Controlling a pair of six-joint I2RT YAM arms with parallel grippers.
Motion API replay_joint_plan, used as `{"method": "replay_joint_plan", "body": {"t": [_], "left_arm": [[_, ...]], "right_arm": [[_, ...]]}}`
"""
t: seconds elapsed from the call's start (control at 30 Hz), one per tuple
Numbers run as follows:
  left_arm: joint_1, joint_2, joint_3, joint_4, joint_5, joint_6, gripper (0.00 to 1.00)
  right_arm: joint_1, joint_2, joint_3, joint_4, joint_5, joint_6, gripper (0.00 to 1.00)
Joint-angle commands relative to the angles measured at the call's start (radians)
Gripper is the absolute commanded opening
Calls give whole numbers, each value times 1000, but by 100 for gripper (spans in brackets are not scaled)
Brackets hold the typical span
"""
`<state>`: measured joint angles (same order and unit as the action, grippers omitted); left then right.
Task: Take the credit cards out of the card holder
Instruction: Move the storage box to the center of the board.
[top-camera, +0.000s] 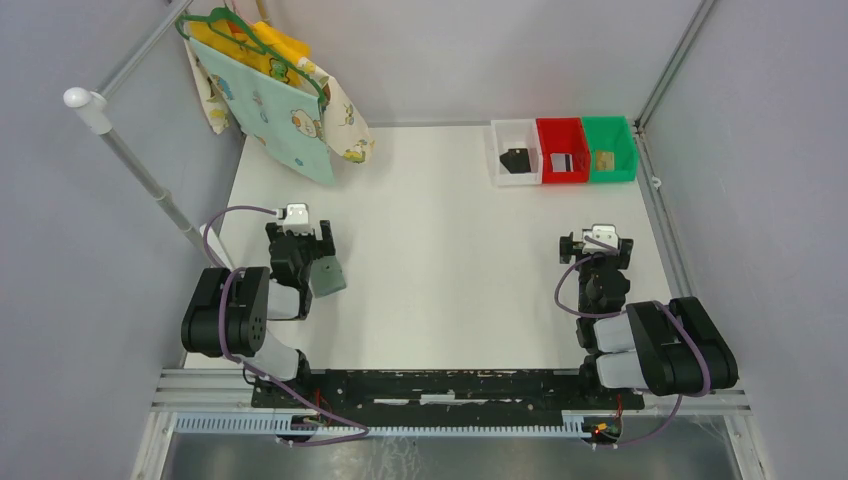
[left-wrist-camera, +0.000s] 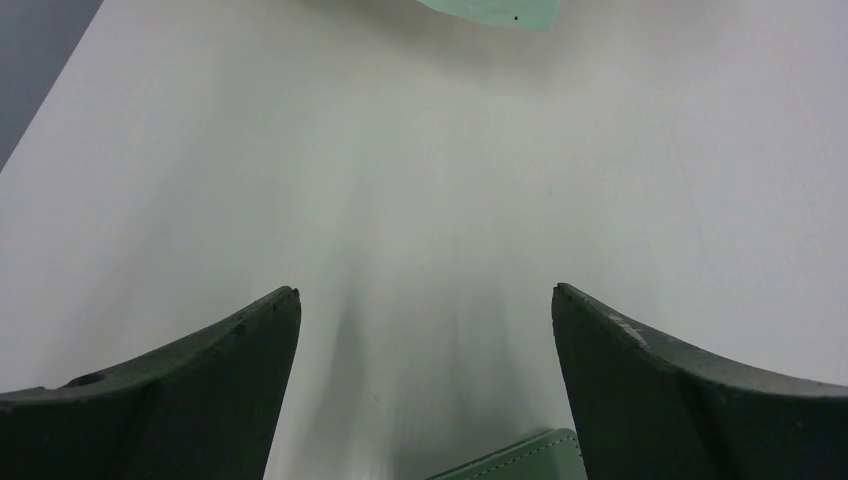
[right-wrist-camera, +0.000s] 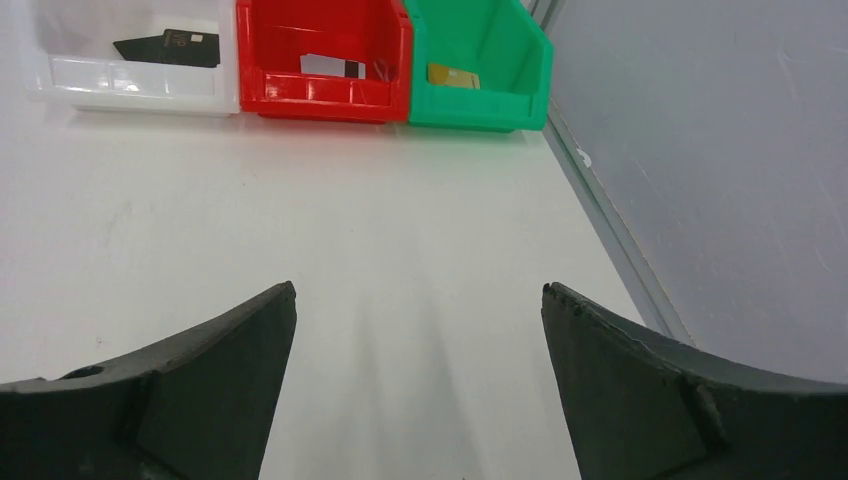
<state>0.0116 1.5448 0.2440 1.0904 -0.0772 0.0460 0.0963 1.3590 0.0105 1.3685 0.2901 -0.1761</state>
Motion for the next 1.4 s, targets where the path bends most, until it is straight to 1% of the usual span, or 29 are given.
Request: {"method": "replay_joint_plan", "body": {"t": [0.0, 0.3, 0.4, 0.43, 0.5, 0.53, 0.6, 0.67, 0.73, 0.8, 0.87, 0.9, 0.93, 0.97, 1.03, 1.07, 1.1, 1.2, 1.37], "left_arm": [[4, -2, 20, 49, -16, -43, 100], [4, 1, 21, 48, -18, -43, 100], [4, -3, 18, 50, -14, -43, 100], [4, -6, 16, 53, -13, -43, 100], [9, -21, 24, 32, 2, -44, 100], [13, -34, 45, -17, 9, -43, 100], [16, -60, 129, -210, 44, -29, 100], [28, -66, 223, -384, 118, -17, 100], [57, -85, 257, -442, 183, -26, 100], [71, -121, 269, -465, 204, -18, 100], [81, -152, 313, -537, 236, -2, 100], [82, -159, 346, -601, 248, 2, 100], [82, -163, 382, -688, 263, 7, 100], [85, -165, 414, -747, 275, 13, 100], [88, -169, 466, -843, 296, 24, 100], [89, -177, 483, -877, 307, 33, 100], [89, -186, 497, -911, 316, 42, 100], [95, -209, 531, -1011, 367, 70, 100], [110, -200, 592, -1181, 418, 173, 100]], "right_arm": [[1, 4, -101, 44, -40, -25, 98], [0, 5, -98, 32, -32, -17, 98], [1, -11, -100, 43, 22, -1, 98], [4, -59, -90, -15, 54, 8, 98], [9, -162, 14, -311, 118, 46, 98], [9, -183, 90, -450, 145, 75, 98], [8, -203, 201, -631, 145, 122, 98], [8, -215, 279, -731, 135, 188, 98], [9, -222, 331, -770, 93, 245, 98], [8, -218, 385, -789, 69, 301, 98], [1, -190, 460, -861, 95, 423, 98], [-11, -167, 512, -906, 87, 483, 98], [-24, -133, 556, -933, 45, 504, 98], [-35, -98, 615, -951, -26, 495, 98], [-36, -2, 757, -1014, -122, 438, 98], [-34, 55, 826, -1055, -136, 427, 98], [-32, 102, 912, -1104, -137, 425, 98], [-22, 236, 1085, -1175, -142, 407, 97], [7, 434, 1313, -1284, -114, 345, 89]]}}
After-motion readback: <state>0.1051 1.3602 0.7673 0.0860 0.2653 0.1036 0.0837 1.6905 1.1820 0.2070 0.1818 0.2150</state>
